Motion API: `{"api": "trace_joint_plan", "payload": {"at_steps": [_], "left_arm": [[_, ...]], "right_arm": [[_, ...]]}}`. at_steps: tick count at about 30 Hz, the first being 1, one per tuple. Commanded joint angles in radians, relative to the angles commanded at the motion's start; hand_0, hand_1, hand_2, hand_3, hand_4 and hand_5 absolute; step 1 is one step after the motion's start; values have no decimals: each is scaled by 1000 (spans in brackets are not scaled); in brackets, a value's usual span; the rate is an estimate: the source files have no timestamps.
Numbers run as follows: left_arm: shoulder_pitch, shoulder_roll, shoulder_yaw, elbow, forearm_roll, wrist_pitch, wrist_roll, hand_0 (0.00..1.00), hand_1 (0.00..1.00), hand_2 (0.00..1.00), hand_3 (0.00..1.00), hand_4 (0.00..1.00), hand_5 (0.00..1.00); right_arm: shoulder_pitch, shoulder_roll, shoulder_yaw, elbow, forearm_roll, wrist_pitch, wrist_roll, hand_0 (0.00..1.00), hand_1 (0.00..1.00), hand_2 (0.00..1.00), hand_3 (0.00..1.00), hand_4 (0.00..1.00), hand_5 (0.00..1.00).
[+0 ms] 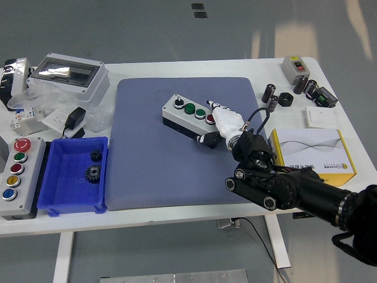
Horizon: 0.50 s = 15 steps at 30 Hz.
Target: Pick up the button,place it on the desk,press the button,press the button
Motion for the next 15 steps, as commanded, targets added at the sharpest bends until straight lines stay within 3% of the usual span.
{"api": "trace_joint_plan", "payload": {"at_steps": [1,6,7,12,13,15], "left_arm": [[0,0,0,0,0,0,-1,638,611,560,602,641,154],[1,0,0,0,0,0,-3,638,611,560,602,641,154],[1,0,0,0,1,0,-3,638,611,560,601,640,152],[1,0,9,0,-7,-1,-8,638,611,560,601,640,152],[1,0,10,0,-7,-1,-9,638,611,562,605,640,149],[2,-1,11,0,-9,-1,-11,638,611,562,605,640,149]], "right_arm": [[0,0,-3,-1,-1,-4,1,330,591,723,998,926,297],[0,0,-10,-2,-15,-19,3,330,591,723,998,926,297],[-1,1,-11,-2,-18,-21,3,181,434,565,923,698,98],[-3,3,-26,-8,-25,-14,-2,181,434,565,923,698,98],[-4,4,-29,-10,-26,-12,-3,129,374,479,731,335,95],[-5,3,-32,-11,-30,-9,-4,129,374,479,731,335,95]]}}
